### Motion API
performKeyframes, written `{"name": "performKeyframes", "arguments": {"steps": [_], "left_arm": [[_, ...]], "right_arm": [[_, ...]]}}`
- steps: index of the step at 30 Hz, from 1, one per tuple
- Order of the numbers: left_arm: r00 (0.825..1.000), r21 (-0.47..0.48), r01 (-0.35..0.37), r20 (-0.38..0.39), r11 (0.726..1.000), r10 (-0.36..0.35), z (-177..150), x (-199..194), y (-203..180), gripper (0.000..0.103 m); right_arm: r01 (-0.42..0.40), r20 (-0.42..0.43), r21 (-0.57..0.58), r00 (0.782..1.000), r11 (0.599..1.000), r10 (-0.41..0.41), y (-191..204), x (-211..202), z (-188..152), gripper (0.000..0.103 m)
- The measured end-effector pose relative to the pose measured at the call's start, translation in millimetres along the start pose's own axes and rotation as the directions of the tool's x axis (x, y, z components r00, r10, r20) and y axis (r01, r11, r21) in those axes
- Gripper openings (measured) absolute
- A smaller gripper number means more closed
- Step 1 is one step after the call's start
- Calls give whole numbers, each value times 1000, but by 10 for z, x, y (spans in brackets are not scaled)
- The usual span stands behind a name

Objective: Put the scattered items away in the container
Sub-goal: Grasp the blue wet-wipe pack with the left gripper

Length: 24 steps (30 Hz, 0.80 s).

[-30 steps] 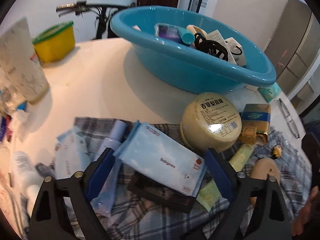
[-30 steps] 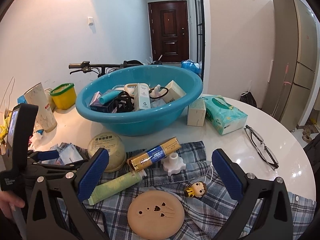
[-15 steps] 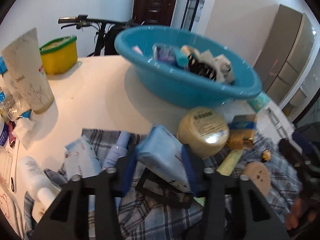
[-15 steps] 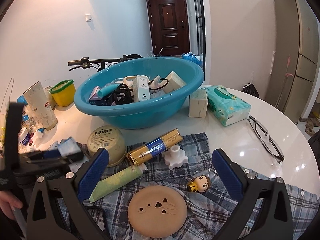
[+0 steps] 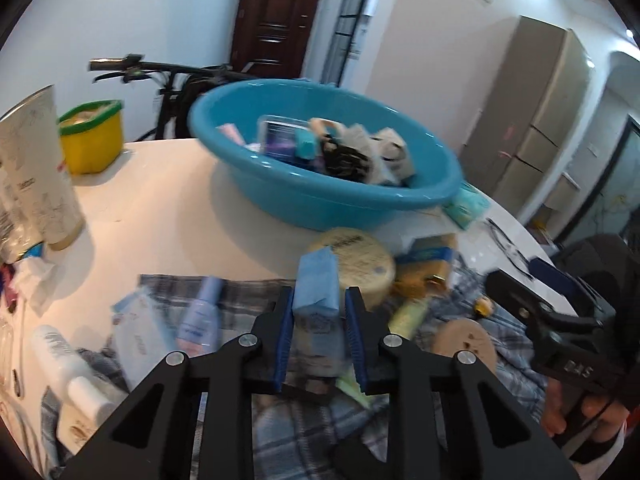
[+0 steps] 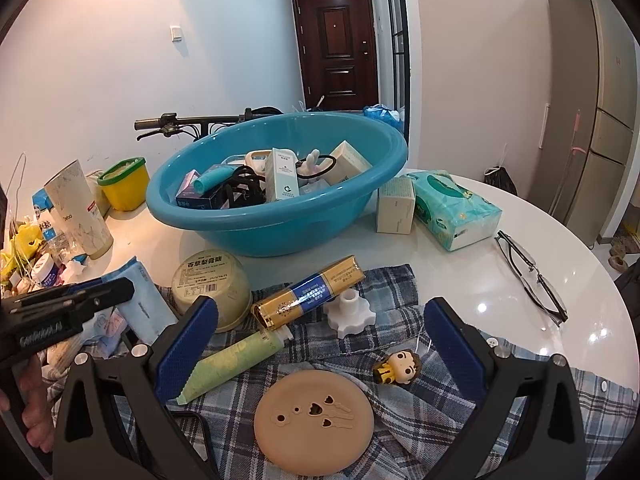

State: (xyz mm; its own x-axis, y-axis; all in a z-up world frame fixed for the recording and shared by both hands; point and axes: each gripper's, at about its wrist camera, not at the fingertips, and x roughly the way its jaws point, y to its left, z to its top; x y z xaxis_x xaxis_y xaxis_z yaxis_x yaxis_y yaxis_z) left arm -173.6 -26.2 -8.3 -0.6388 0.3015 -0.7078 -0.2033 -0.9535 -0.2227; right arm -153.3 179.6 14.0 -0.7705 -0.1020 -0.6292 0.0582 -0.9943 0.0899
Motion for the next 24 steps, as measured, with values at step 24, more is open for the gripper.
{"name": "performKeyframes", "arguments": {"steps": [24], "left_arm": [[997,61,-81,25,995,79,-83,236,-110,23]], "right_arm": [[-12,-21,32,1000,999,13,-56,24,-5,102]]}}
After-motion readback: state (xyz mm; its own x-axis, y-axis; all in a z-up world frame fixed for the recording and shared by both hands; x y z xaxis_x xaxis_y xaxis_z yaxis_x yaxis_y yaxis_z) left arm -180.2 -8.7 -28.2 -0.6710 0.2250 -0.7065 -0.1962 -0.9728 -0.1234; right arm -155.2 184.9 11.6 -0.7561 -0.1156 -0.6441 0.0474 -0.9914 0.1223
